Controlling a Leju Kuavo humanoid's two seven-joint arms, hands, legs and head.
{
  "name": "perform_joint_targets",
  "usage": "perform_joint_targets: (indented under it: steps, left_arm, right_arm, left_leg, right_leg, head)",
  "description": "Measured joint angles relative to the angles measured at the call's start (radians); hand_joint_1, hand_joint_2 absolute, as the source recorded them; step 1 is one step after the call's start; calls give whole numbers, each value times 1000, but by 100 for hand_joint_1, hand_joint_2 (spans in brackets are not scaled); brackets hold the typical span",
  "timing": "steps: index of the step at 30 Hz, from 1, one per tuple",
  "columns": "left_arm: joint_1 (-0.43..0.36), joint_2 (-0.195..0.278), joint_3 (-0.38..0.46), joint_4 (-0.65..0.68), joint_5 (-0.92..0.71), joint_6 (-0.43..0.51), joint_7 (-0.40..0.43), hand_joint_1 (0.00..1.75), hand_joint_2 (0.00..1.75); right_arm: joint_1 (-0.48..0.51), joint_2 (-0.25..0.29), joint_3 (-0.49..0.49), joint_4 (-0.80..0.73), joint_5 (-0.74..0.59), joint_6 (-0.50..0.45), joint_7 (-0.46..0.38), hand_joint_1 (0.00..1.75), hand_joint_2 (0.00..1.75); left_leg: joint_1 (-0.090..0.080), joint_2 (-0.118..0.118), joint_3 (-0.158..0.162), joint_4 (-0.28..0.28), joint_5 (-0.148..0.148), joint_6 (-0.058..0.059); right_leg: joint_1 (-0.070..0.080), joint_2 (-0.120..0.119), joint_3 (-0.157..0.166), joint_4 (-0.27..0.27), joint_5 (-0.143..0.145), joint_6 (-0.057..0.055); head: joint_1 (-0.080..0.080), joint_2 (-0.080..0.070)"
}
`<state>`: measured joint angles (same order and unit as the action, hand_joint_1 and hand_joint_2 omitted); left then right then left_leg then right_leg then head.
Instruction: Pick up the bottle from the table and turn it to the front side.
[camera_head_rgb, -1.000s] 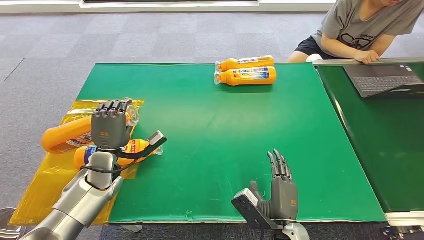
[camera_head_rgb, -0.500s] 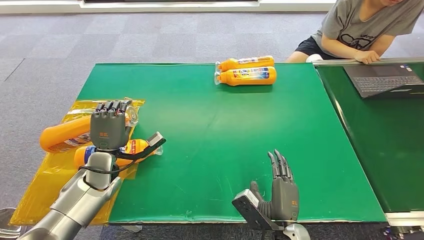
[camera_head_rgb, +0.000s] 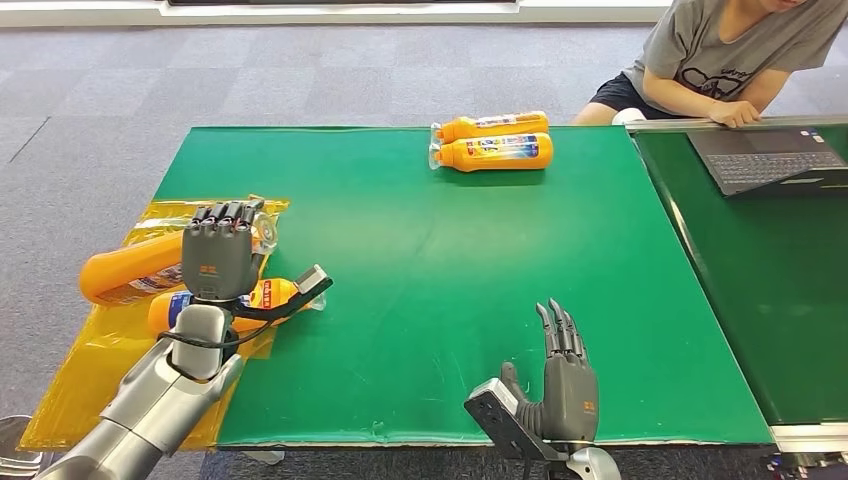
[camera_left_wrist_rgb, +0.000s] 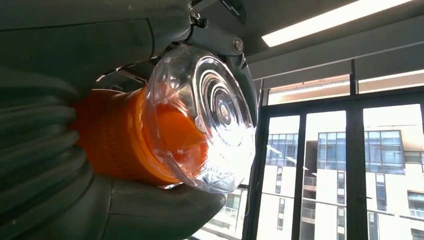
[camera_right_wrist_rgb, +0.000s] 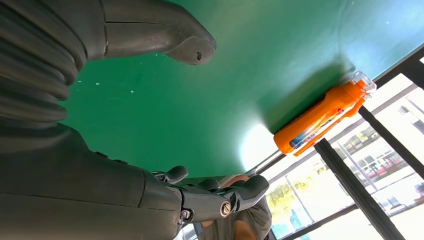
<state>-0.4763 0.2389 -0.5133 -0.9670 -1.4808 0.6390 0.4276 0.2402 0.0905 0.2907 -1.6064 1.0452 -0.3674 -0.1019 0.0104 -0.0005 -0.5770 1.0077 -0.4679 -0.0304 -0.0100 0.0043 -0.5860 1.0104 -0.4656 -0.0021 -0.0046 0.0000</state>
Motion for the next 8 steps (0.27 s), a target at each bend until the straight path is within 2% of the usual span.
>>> perform_joint_targets:
  steps: [2,4,6,8]
  left_arm:
    - [0,1,0,0,0,-2,-1,0,87]
    - [16,9,-2,-16,0,-28,-15,0,0]
    - [74,43,-17,-78,0,-79,-14,0,0]
    - [134,83,-48,-144,0,-109,27,0,0]
  right_arm:
    - [0,0,0,0,0,0,0,0,175]
    - [0,-1,0,0,2,1,6,0,175]
    - [2,-6,-3,0,2,4,16,0,175]
    - [6,-12,-9,0,0,4,18,0,175]
  left_leg:
    - [0,0,0,0,0,0]
    - [0,0,0,0,0,0]
    - [0,4,2,-1,-2,0]
    - [0,7,4,-1,-3,0]
  right_leg:
    - [0,0,0,0,0,0]
    - [0,0,2,0,0,0]
    - [0,3,2,0,-1,0]
    - [0,6,1,0,-1,-1]
  head:
    - [0,0]
    - [0,0]
    - [0,0]
    - [0,0]
